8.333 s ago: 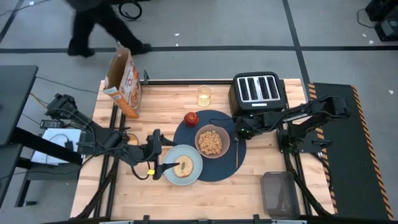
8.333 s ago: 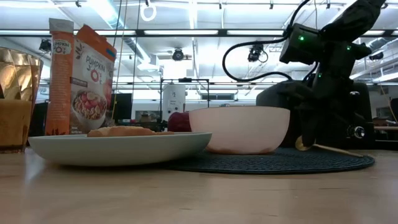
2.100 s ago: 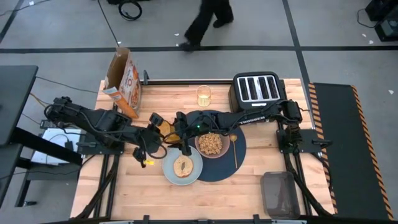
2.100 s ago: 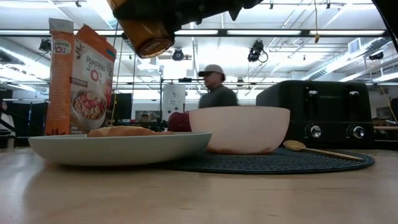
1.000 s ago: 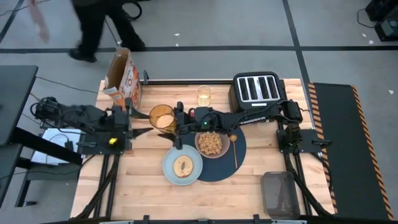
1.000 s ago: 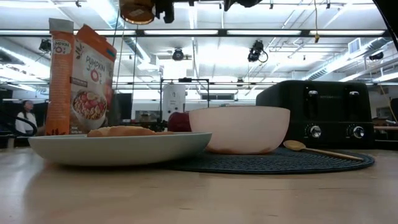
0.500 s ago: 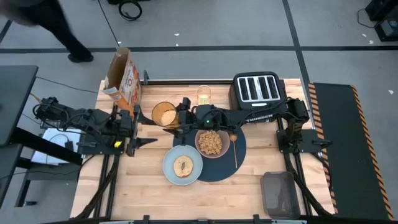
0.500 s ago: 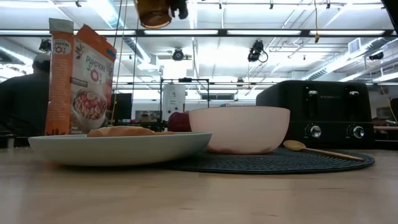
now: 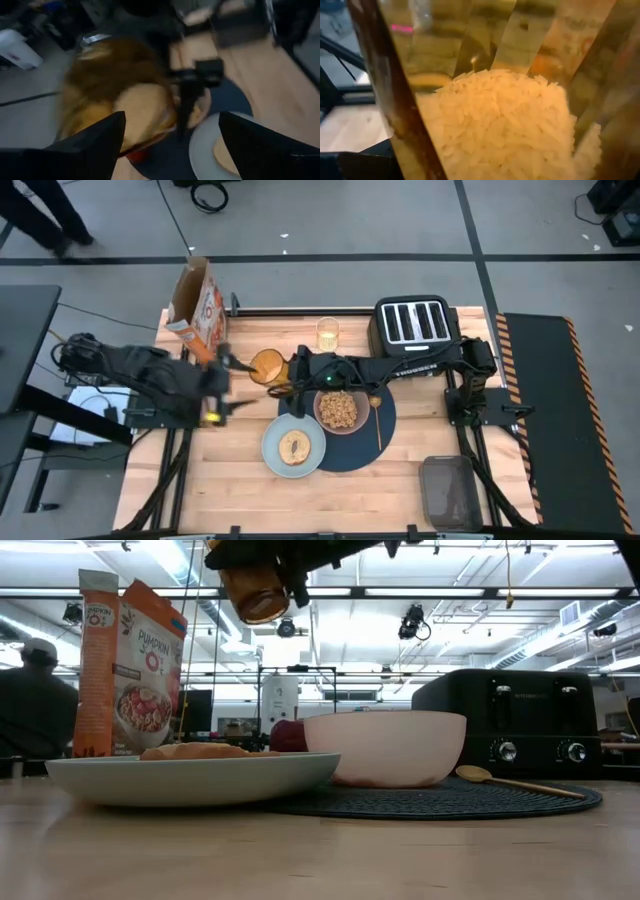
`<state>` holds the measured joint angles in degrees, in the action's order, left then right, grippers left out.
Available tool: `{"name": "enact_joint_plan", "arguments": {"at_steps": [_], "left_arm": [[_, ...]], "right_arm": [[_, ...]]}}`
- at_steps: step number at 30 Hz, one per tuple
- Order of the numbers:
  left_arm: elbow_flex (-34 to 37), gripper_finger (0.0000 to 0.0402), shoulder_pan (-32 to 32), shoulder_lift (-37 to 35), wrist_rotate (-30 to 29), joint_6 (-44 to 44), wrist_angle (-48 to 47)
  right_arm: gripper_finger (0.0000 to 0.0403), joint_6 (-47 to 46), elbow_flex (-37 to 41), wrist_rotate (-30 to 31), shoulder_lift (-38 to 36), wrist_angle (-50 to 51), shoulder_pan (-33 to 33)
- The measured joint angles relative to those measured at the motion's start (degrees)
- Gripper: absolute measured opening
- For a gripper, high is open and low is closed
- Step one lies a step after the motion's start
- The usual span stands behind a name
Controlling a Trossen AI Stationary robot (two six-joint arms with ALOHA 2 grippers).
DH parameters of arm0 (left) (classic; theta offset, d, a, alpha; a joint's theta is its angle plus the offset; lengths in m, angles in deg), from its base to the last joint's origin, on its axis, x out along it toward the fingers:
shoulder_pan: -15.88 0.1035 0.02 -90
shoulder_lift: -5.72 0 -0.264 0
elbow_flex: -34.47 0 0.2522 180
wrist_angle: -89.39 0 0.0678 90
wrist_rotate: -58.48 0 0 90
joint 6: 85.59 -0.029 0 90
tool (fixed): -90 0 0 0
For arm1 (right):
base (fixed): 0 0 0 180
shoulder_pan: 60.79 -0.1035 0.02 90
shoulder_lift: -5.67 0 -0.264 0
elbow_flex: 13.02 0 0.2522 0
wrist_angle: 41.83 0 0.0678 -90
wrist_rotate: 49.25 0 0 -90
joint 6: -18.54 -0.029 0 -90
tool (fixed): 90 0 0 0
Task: Arrange a breakfast setting
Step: Put the orange cup on the blue table mat to the top right of the pink bowl
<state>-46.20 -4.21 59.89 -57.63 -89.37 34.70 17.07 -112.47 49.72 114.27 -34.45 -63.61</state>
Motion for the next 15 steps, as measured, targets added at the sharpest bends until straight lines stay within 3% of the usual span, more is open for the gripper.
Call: {"name": "enact_joint_plan", "arguments": {"at_steps": [5, 11, 15], "left_arm": [[-1.74, 0.0309, 0.02, 6.13, 1.21, -2.09, -2.06], [-3.96, 0.0268, 0.03, 7.95, 2.74, -0.47, -4.93], [-4.77, 0.0219, 1.31, 8.12, 7.08, 2.04, -5.32]], "right_arm": [[0.0337, -3.11, 2.35, -7.43, 0.13, -3.40, 0.48], [0.0337, -3.42, 4.34, -14.31, 0.13, -5.21, 0.62], [0.0337, -2.22, 5.33, -12.69, 0.11, -5.39, 0.10]]}}
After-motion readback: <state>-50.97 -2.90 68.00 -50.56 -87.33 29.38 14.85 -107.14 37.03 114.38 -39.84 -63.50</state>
